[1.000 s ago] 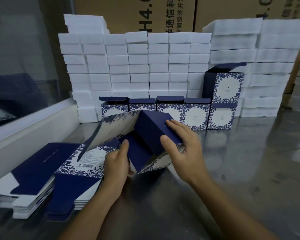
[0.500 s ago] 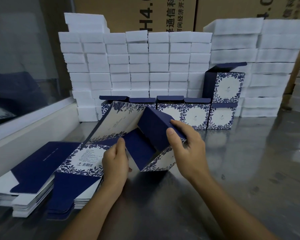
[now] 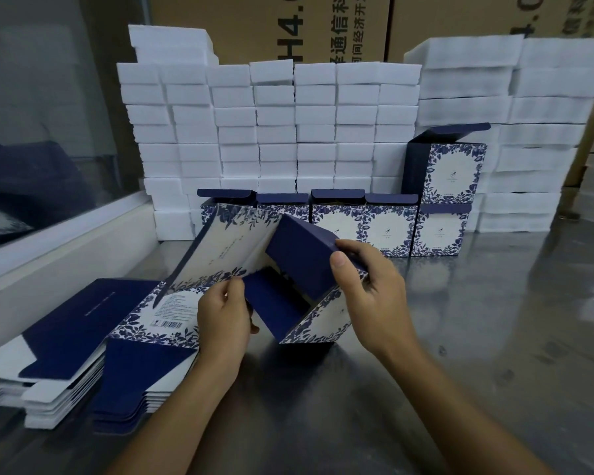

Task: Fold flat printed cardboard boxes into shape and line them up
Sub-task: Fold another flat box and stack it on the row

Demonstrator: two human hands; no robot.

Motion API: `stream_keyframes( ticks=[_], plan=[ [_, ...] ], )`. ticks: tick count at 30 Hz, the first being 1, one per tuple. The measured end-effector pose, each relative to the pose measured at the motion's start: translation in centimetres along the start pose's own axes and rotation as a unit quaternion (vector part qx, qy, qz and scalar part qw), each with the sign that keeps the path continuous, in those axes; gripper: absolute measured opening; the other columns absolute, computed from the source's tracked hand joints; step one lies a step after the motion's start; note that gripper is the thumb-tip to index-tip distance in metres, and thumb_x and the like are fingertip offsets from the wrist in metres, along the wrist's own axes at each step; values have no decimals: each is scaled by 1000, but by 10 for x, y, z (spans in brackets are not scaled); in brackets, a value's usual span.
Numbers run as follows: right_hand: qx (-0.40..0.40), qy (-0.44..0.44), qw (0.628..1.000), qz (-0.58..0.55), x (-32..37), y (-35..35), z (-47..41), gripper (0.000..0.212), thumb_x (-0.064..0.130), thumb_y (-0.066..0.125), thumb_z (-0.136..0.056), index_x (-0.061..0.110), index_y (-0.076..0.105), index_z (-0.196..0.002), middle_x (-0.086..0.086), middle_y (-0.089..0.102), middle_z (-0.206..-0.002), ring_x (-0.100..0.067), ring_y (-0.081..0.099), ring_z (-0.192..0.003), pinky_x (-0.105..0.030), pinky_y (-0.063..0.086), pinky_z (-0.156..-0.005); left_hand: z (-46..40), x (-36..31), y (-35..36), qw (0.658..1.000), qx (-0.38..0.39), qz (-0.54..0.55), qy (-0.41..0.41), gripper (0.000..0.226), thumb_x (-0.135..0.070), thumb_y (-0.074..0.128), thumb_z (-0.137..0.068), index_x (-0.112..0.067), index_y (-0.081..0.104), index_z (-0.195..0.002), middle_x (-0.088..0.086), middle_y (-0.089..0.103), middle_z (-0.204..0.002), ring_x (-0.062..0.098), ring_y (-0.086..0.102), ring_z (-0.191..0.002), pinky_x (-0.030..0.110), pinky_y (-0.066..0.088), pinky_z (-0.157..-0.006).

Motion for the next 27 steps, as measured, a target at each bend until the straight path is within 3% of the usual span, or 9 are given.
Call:
stream_keyframes(
  ticks=[4, 7, 9, 11, 16, 19, 22, 25, 27],
  plan=[
    [-3, 9, 1000, 5, -1, -1, -1, 67, 82, 40, -79, 30, 63, -115, 11, 65, -109, -15, 60, -106, -44, 51, -89, 6, -4, 8, 999, 42, 2, 12, 22, -45, 45, -100, -26, 54, -94, 6, 64, -91, 21, 62, -83, 33, 52, -67],
    [-9, 17, 1000, 0, -3, -3, -1, 66, 80, 38, -80, 29, 62, -113, 9, 65, -105, -16, 60, -100, -41, 51, -84, 14, -7, 17, 995, 100, -1, 22, 35, -59, 35, -98, -40, 53, -121, -16, 58, -123, 9, 55, -115, 23, 43, -89],
    [-16, 14, 1000, -6, -3, -6, -1, 62, 79, 36, -81, 30, 60, -110, 10, 64, -100, -13, 60, -91, -33, 49, -76, 18, -9, 21, 991, 133, 22, 20, 66, -77, 33, -87, -40, 40, -142, -23, 42, -143, 8, 41, -135, 31, 35, -110],
    [-27, 11, 1000, -10, -3, -7, -1, 58, 77, 34, -82, 30, 58, -106, 10, 62, -95, -11, 57, -84, -26, 43, -70, 18, -10, 25, 985, 167, 35, 26, 98, -90, 33, -72, -31, 28, -151, -9, 35, -155, 14, 35, -142, 45, 29, -117],
    [-72, 32, 996, -42, -7, -12, -1, 48, 75, 30, -84, 33, 51, -93, 15, 60, -87, 5, 56, -82, -10, 40, -66, 25, -20, 27, 980, 185, 53, 51, 101, -84, 37, -68, -29, 28, -152, -6, 42, -151, 12, 40, -138, 45, 33, -115],
    [-84, 67, 992, -61, -14, -12, -2, 56, 81, 24, -85, 32, 49, -93, 25, 59, -84, 13, 54, -78, -5, 40, -69, 28, -24, 26, 981, 175, 52, 62, 75, -76, 36, -80, -27, 52, -135, -11, 64, -126, 7, 58, -116, 42, 47, -101],
    [-67, 131, 987, -60, -29, -9, -2, 75, 92, 14, -77, 31, 50, -100, 21, 60, -90, 17, 53, -83, -15, 39, -70, 26, -25, 24, 988, 136, 56, 57, 52, -58, 34, -90, -17, 65, -99, -4, 71, -86, 15, 63, -82, 33, 49, -76],
    [-27, 182, 981, -65, -43, -3, -1, 55, 81, 29, -86, 35, 47, -109, 15, 59, -107, 8, 58, -98, -27, 46, -80, 21, -20, 24, 989, 134, 54, 44, 51, -36, 31, -104, 2, 64, -102, 22, 66, -90, 24, 58, -75, 34, 48, -67],
    [-24, 208, 973, -99, -50, -2, 0, 32, 61, 48, -96, 32, 49, -109, 6, 63, -113, -11, 62, -103, -36, 52, -87, 20, -20, 24, 987, 147, 51, 39, 44, -28, 30, -106, -8, 68, -98, 13, 67, -83, 19, 59, -70, 28, 49, -59]
  ],
)
Point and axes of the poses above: each hand's wrist, its own z-axis away from the middle knuckle, its own y-axis out of the palm, x = y × z, the point moved 6 cm from there along -z, towards the middle knuckle
